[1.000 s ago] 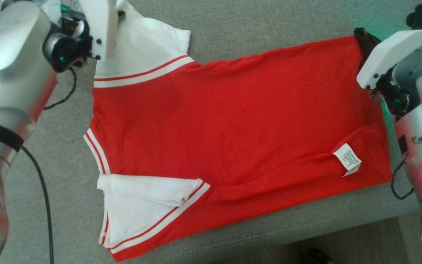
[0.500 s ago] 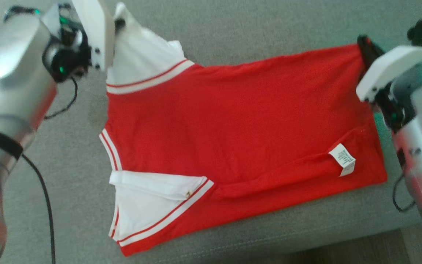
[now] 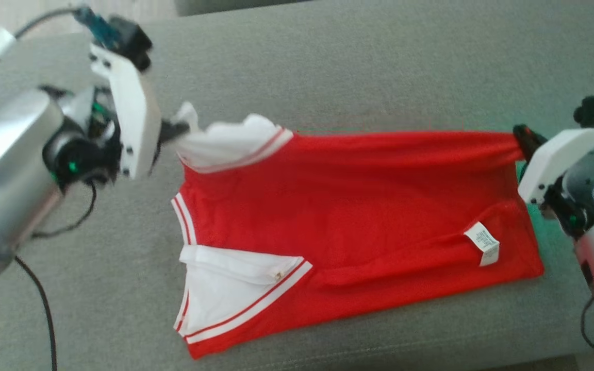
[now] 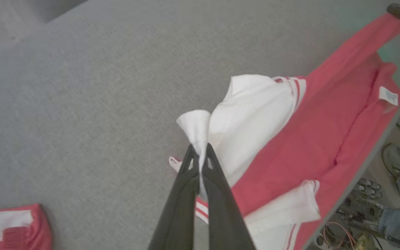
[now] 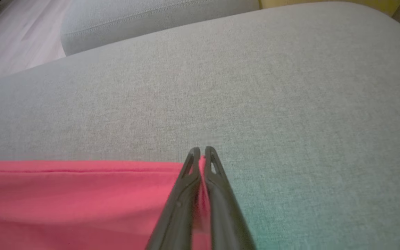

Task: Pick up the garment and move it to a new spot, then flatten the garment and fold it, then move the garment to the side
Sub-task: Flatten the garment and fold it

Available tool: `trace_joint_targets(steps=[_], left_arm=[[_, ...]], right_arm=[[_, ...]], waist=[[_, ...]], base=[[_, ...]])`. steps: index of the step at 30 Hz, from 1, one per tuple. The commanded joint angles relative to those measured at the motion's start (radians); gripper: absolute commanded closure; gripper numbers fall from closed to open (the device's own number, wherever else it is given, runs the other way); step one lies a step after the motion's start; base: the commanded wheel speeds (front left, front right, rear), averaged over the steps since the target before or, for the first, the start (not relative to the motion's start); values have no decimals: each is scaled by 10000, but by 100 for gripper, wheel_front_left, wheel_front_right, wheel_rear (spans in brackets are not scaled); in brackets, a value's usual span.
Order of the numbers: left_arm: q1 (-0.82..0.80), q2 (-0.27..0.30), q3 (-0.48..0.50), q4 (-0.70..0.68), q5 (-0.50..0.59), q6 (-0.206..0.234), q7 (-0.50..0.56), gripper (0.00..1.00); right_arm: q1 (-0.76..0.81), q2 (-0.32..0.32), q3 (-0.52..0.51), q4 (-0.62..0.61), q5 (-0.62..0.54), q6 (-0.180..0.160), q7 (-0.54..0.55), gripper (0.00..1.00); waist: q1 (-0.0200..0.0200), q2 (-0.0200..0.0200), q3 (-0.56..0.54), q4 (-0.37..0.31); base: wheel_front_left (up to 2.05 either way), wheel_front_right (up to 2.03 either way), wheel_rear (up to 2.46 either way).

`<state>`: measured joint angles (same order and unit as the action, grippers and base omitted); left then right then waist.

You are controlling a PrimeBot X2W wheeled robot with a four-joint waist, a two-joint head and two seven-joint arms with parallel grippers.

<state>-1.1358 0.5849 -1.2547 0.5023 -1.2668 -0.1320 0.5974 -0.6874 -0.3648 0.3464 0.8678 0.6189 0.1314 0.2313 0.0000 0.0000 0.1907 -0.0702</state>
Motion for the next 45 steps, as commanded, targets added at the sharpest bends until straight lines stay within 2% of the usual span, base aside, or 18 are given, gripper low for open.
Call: trace_joint_targets(steps=[1, 6, 11, 23, 24, 25, 26, 27, 28, 29, 30, 33, 38, 42, 45], left_arm=[[-311, 590, 357, -343, -98, 14, 167, 100], [246, 1121, 173, -1554, -682, 14, 1015, 100], [834, 1357, 42, -2478, -1034, 43, 1583, 100], [1657, 1274, -106, -3155, -964, 142, 1896, 100], [1716, 1238, -113, -3127, -945, 140, 1889, 100], [1783, 1193, -121, -3088, -924, 138, 1872, 100], [1872, 1142, -130, -3036, -929, 135, 1890, 96], [2052, 1057, -151, -2944, -894, 127, 1966, 88], [2135, 1008, -159, -2898, -867, 123, 1967, 74], [2212, 952, -164, -2845, -857, 120, 1949, 27], [2283, 895, -168, -2782, -861, 118, 1929, 0], [2412, 783, -170, -2610, -850, 112, 1863, 0], [2247, 783, 255, -2466, -635, 96, 963, 0], [2152, 881, 957, -2549, -196, 217, -698, 0], [2246, 1052, 1361, -2721, 501, 630, -2187, 0]], right_arm=[[81, -222, 168, -322, 88, -7, 55, 100], [356, -558, 510, -498, 242, -7, 460, 100], [521, -799, 894, -684, 326, -7, 830, 100], [742, -1112, 1511, -629, 572, -7, 1597, 100], [763, -1105, 1561, -628, 599, -7, 1636, 94], [788, -1093, 1626, -630, 635, -7, 1688, 77], [815, -1077, 1694, -635, 671, -7, 1740, 64], [861, -1036, 1823, -658, 729, -7, 1815, 45], [892, -1010, 1890, -670, 774, -7, 1871, 8], [917, -1002, 1945, -681, 809, -7, 1910, 0], [941, -1001, 1993, -692, 834, -7, 1935, 0], [1043, -1027, 2135, -734, 930, -7, 2040, 0], [1036, -1207, 1816, -854, 950, -7, 1133, 0], [1100, -1130, 1163, -1134, 1067, -7, -146, 0], [1260, -1011, 542, -1430, 1034, -7, -1248, 0]], waist=[[0, 0, -138, 148], [0, 0, -352, 348], [0, 0, -459, 429], [0, 0, -374, 497], [0, 0, -379, 484], [0, 0, -387, 468], [0, 0, -398, 449], [0, 0, -428, 404], [0, 0, -448, 384], [0, 0, -470, 363], [0, 0, -506, 342], [0, 0, -665, 296], [0, 0, -978, 286], [0, 0, -1217, 306], [0, 0, -1348, 348]], base=[[0, 0, 0], [0, 0, 0], [0, 0, 0], [0, 0, 0], [0, 0, 0], [0, 0, 0], [0, 0, 0], [0, 0, 0], [0, 0, 0], [0, 0, 0], [0, 0, 0], [0, 0, 0], [0, 0, 0], [0, 0, 0], [0, 0, 0]])
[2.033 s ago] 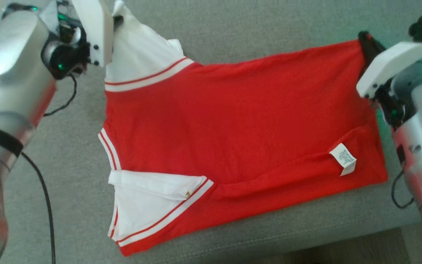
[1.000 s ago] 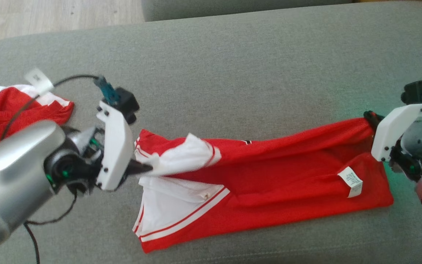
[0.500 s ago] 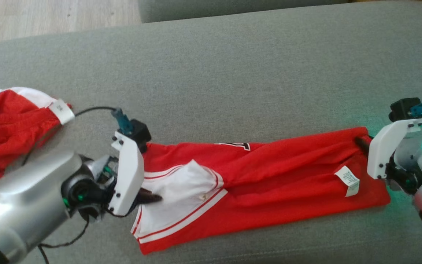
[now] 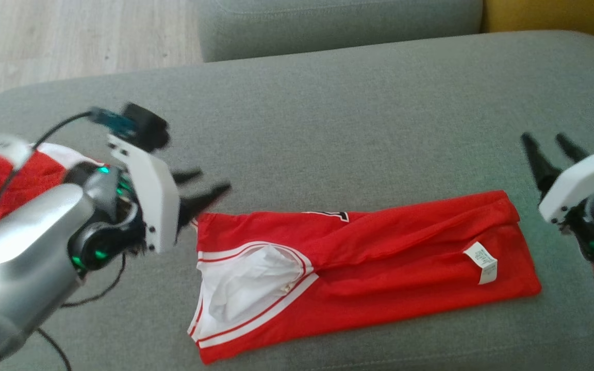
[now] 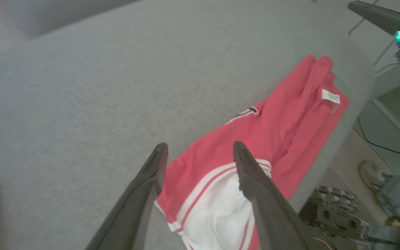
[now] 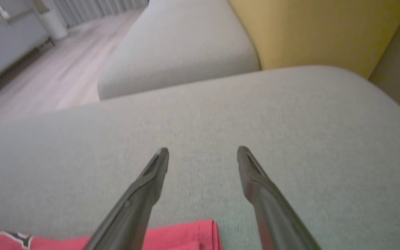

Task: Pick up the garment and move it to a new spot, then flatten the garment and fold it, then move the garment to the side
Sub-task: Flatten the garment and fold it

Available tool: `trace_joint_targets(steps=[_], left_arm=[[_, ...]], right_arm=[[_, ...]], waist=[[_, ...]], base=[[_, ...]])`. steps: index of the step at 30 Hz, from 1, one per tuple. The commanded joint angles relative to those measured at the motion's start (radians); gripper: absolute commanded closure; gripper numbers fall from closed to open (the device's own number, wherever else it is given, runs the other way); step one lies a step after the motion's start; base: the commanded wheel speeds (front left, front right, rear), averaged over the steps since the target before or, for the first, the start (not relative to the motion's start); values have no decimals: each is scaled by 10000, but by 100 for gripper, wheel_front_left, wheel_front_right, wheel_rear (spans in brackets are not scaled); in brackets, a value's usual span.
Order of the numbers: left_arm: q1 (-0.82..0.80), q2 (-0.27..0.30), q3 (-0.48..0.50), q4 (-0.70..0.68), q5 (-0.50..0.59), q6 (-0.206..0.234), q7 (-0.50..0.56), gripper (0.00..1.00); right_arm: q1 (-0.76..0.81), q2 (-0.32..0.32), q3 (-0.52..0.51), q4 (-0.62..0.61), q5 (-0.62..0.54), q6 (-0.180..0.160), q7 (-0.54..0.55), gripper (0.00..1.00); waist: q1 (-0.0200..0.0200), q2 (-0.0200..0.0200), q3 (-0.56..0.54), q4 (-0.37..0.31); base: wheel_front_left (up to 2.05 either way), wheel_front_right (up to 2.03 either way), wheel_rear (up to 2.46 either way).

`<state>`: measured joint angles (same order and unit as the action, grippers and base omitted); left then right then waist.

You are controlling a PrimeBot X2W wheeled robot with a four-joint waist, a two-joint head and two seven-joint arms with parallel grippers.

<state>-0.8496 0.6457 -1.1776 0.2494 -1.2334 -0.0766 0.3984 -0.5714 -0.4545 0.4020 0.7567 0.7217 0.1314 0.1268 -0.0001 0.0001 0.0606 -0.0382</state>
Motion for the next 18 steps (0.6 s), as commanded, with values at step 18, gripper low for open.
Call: trace_joint_targets(steps=[18], left_arm=[[5018, -45, 5637, -2679, 2973, 5036, -6596, 0]], right_arm=[[4121, 1828, -3282, -4175, -2001, -7, -2802, 0]], waist=[[1, -1, -630, 395]], base=[[0, 0, 0]])
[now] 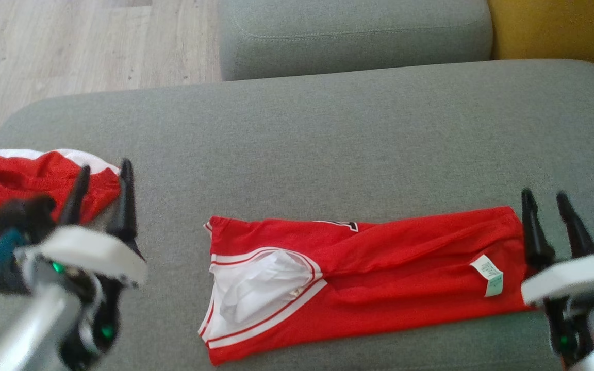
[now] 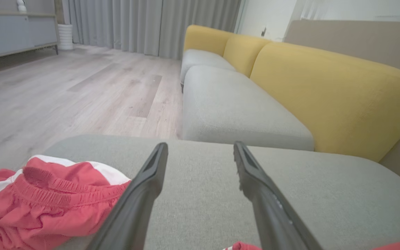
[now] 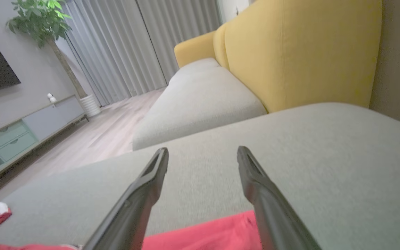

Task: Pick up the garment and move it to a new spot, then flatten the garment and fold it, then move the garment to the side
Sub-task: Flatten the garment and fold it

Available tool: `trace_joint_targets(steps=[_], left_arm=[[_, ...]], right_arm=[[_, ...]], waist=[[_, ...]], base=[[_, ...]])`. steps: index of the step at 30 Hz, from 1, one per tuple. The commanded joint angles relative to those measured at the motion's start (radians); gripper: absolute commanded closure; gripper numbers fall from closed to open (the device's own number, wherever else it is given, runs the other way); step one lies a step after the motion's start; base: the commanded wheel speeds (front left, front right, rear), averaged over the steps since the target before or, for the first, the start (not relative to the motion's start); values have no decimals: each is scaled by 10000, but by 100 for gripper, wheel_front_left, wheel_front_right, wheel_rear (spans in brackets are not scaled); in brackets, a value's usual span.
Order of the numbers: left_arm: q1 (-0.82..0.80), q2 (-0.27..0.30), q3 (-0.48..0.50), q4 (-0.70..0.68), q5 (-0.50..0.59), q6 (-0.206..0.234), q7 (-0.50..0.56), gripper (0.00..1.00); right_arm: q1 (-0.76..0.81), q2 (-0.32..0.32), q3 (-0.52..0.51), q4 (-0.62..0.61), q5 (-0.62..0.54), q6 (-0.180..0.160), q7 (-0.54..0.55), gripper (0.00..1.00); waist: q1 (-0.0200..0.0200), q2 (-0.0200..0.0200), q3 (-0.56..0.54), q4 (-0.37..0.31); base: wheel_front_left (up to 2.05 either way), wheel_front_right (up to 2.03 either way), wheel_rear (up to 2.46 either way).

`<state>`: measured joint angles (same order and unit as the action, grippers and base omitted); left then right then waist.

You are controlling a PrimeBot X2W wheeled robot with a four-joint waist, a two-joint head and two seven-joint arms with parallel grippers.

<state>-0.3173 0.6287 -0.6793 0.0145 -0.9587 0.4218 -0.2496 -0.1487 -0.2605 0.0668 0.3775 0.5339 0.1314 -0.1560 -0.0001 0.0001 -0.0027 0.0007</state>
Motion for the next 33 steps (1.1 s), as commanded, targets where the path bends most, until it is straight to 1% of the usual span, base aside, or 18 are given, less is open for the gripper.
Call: trace_joint_targets(steps=[1, 2, 3, 4, 5, 6, 9, 13, 18, 22, 27, 33], left_arm=[[174, -172, 1051, -477, 639, 72, -117, 0], [612, -481, 1390, -642, 1078, 107, -118, 0], [612, -481, 1390, -642, 1078, 107, -118, 0], [1014, -793, 1688, -782, 1476, 127, -119, 0], [1684, -1466, 2234, -985, 1974, -16, -119, 0], [1919, -1724, 2460, -1046, 2238, -146, -120, 0], [2353, -2260, 2808, -943, 2842, -651, -120, 0], [2557, -2785, 3195, -658, 3238, -1190, -121, 0], [2565, -3245, 3388, -235, 3542, -1712, -121, 0], [2466, -3483, 3423, 93, 3717, -1999, -121, 0], [2323, -3624, 3511, 489, 3810, -2253, -121, 0], [2204, -3680, 3706, 734, 3903, -2377, -122, 0]], right_arm=[[120, 4, -87, -517, -266, -7, 83, 0], [326, 96, -260, -587, -420, -7, 164, 0], [326, 96, -260, -587, -420, -7, 164, 0], [492, 175, -378, -657, -583, -7, 252, 0], [715, 372, -578, -837, -756, -7, 377, 0], [783, 416, -638, -916, -911, -7, 464, 0], [857, 529, -884, -999, -1232, -7, 811, 0], [585, 550, -1145, -782, -1586, -7, 1486, 0], [-209, 605, -1449, 280, -1875, -7, 3086, 0], [-957, 537, -1691, 1168, -2054, -7, 4075, 0], [-1685, 382, -1884, 2352, -2101, -7, 4931, 0], [-2146, 318, -2359, 3541, -2467, -7, 5463, 0]], waist=[[1, -1, 6, 10], [1, -1, 11, 17], [1, -1, 11, 17], [1, -1, 22, 22], [1, -1, 59, 32], [1, -1, 78, 36], [1, -1, 96, 61], [1, -1, 107, 69], [1, -1, 153, 145], [1, -1, 241, 322], [1, -1, 398, 570], [1, -1, 581, 796]], base=[[0, 0, 0], [0, 0, 0], [0, 0, 0], [0, 0, 0], [0, 0, 0], [0, 0, 0], [0, 0, 0], [0, 0, 0], [0, 0, 0], [0, 0, 0], [0, 0, 0], [0, 0, 0]])
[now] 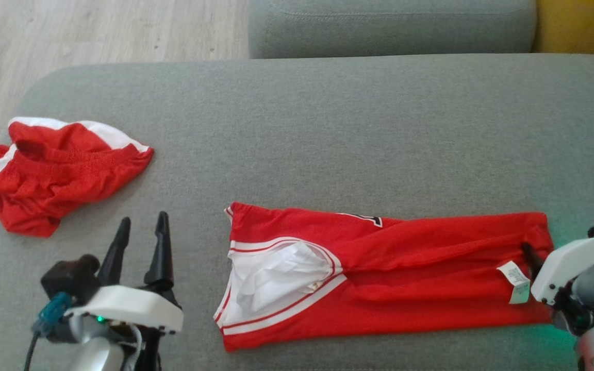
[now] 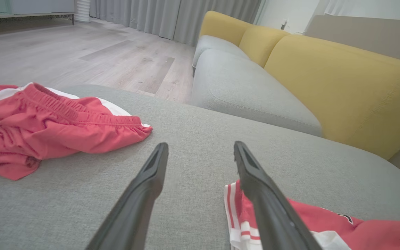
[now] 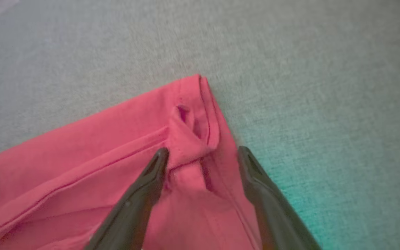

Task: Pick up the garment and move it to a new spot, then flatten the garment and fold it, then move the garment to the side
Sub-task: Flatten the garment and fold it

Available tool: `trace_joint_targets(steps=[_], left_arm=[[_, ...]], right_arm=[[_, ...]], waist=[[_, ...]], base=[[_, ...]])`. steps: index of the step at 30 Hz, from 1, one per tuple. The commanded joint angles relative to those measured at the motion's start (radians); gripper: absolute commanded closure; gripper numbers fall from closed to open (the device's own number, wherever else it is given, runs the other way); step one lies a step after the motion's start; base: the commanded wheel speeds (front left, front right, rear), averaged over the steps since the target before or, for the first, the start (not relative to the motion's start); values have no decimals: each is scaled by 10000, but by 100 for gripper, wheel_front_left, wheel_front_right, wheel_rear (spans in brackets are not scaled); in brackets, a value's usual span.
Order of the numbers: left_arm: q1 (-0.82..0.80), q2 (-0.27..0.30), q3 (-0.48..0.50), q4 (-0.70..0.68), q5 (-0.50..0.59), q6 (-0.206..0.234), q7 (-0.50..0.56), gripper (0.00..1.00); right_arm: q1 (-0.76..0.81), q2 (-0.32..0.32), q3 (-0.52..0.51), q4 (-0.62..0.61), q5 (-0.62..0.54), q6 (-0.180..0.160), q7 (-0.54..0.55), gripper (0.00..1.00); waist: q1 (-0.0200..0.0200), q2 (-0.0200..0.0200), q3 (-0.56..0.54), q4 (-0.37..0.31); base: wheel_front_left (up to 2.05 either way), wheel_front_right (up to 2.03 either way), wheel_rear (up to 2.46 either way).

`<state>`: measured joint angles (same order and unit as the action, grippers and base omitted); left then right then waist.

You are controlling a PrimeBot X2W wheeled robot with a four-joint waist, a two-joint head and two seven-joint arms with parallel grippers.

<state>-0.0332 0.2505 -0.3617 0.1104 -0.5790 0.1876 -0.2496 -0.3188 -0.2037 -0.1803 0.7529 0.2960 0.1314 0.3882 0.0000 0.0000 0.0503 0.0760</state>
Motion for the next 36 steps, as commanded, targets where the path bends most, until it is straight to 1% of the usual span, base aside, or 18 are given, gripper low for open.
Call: trace_joint_targets(steps=[1, 3, 6, 11, 12, 14, 15, 16, 18, 19, 23, 26, 32, 36], left_arm=[[-646, 96, 555, -198, 123, -44, -122, 0], [-665, 79, 592, -158, 152, -78, -122, 0], [-694, 47, 623, -86, 184, -121, -122, 0], [-735, -9, 585, 27, 251, -160, -122, 0], [-735, -18, 582, 33, 260, -154, -122, 0], [-711, -27, 607, 51, 258, -156, -122, 0], [-711, -27, 607, 51, 258, -156, -122, 0], [-690, -29, 625, 66, 254, -159, -122, 0], [-624, -59, 671, 89, 258, -140, -122, 0], [-624, -59, 671, 89, 258, -140, -122, 0], [-579, -103, 732, 84, 273, -146, -122, 0], [-554, -142, 767, 88, 287, -162, -122, 0], [-508, -223, 798, 122, 322, -216, -122, 0], [-457, -261, 812, 184, 334, -247, -122, 0]], right_arm=[[-490, -264, 37, -73, -165, -7, 82, 0], [-594, -288, -127, 132, -336, -7, 87, 0], [-734, -243, -298, 528, -446, -7, 399, 0], [-816, -99, -243, 1149, -283, -7, 1542, 0], [-797, -71, -162, 1182, -207, -7, 1748, 21], [-735, -6, -19, 1117, -21, -7, 2026, 85], [-735, -6, -19, 1117, -21, -7, 2026, 85], [-705, 33, 48, 1021, 103, -7, 2103, 100], [-615, 6, 210, 600, 372, -7, 2063, 100], [-615, 6, 210, 600, 372, -7, 2063, 100], [-602, -138, 276, -93, 660, -7, 1716, 100], [-636, -353, 218, -516, 821, -7, 1658, 100], [-666, -1090, -181, -960, 628, -7, 1820, 100], [-611, -1213, -202, -1405, 806, -7, 2222, 100]], waist=[[0, 0, 81, 65], [0, 0, 139, 100], [0, 0, 212, 140], [0, 0, 234, 208], [0, 0, 226, 219], [0, 0, 187, 226], [0, 0, 187, 226], [0, 0, 163, 220], [0, 0, 68, 177], [0, 0, 68, 177], [0, 0, -61, 69], [0, 0, -124, -12], [0, 0, -204, -115], [0, 0, -294, -154]], base=[[0, 0, 0], [0, 0, 0], [0, 0, 0], [0, 0, 0], [0, 0, 0], [0, 0, 0], [0, 0, 0], [0, 0, 0], [0, 0, 0], [0, 0, 0], [0, 0, 0], [0, 0, 0], [0, 0, 0], [0, 0, 0]])
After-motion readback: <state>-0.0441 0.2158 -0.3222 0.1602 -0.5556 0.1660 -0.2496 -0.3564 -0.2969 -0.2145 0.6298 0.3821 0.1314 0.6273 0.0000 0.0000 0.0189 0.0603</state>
